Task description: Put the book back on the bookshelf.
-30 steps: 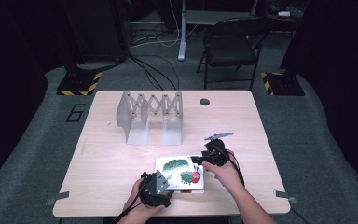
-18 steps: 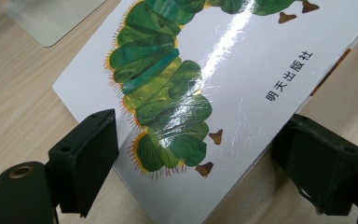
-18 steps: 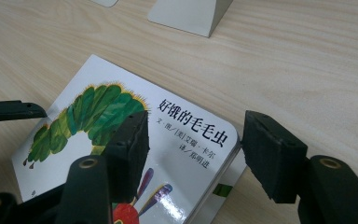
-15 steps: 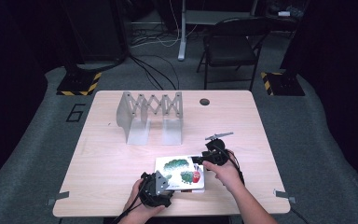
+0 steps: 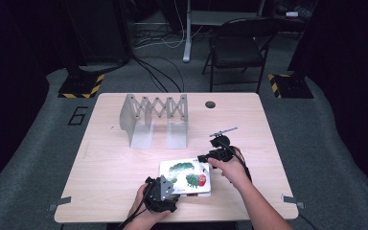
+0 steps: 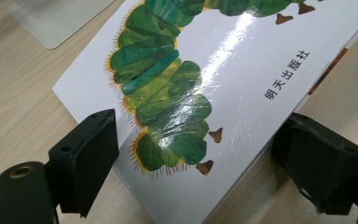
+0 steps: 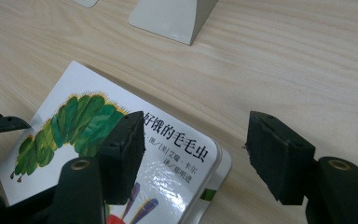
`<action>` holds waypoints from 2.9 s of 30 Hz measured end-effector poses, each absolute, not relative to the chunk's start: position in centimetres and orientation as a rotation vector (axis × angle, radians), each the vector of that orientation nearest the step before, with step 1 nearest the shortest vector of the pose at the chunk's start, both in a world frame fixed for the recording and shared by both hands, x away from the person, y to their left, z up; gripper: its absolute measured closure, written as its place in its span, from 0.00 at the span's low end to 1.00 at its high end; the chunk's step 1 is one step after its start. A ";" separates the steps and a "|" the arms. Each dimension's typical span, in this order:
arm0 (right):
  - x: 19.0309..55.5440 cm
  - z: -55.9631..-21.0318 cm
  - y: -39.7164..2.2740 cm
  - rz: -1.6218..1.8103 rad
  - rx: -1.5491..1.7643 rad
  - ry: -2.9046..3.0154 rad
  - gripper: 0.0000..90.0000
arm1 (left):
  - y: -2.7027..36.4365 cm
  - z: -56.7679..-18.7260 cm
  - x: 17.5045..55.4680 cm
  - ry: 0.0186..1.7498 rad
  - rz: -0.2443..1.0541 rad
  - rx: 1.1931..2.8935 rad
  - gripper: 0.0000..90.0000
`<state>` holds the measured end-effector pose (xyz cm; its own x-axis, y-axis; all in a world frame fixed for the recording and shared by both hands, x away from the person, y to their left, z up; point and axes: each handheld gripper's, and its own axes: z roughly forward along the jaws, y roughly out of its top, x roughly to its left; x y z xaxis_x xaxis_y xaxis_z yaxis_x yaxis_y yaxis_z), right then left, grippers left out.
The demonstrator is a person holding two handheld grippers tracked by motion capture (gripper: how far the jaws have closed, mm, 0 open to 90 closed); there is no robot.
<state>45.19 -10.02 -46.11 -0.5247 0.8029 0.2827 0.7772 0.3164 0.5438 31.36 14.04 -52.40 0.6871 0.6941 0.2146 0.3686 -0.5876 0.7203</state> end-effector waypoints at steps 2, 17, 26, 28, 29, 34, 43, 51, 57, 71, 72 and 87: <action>45.6 -46.4 -9.9 1.004 1.515 2.521 0.40 | 14.1 -52.4 31.4 0.806 0.641 2.238 0.16; 45.7 -48.3 -9.6 1.052 1.562 2.604 0.40 | 14.1 -52.5 31.4 0.798 0.643 2.230 0.16; 45.6 -48.5 -9.3 1.062 1.552 2.615 0.39 | 14.1 -52.5 31.4 0.798 0.645 2.228 0.16; 45.6 -48.5 -9.2 1.064 1.554 2.620 0.39 | 14.1 -52.5 31.4 0.798 0.644 2.227 0.16; 45.5 -48.5 -9.2 1.065 1.553 2.621 0.39 | 14.1 -52.5 31.4 0.798 0.644 2.228 0.16; 45.5 -48.6 -9.3 1.068 1.546 2.625 0.39 | 14.2 -52.5 31.4 0.797 0.645 2.227 0.16; 45.5 -48.7 -9.2 1.061 1.552 2.630 0.37 | 14.1 -52.5 31.4 0.794 0.650 2.228 0.16; 45.5 -48.7 -9.2 1.050 1.550 2.635 0.38 | 14.4 -52.6 31.7 0.873 0.657 2.219 0.08; 45.4 -48.6 -9.1 1.051 1.545 2.634 0.39 | 14.9 -52.9 32.3 0.962 0.586 2.180 0.03; 45.4 -48.6 -9.0 1.036 1.540 2.627 0.40 | 15.6 -52.4 33.1 0.983 0.434 2.241 0.05; 45.4 -48.6 -9.0 1.037 1.542 2.627 0.40 | 15.7 -52.4 33.1 0.991 0.433 2.242 0.05; 45.5 -48.9 -9.2 1.048 1.567 2.626 0.42 | 17.2 -51.8 34.1 0.985 0.267 2.201 0.08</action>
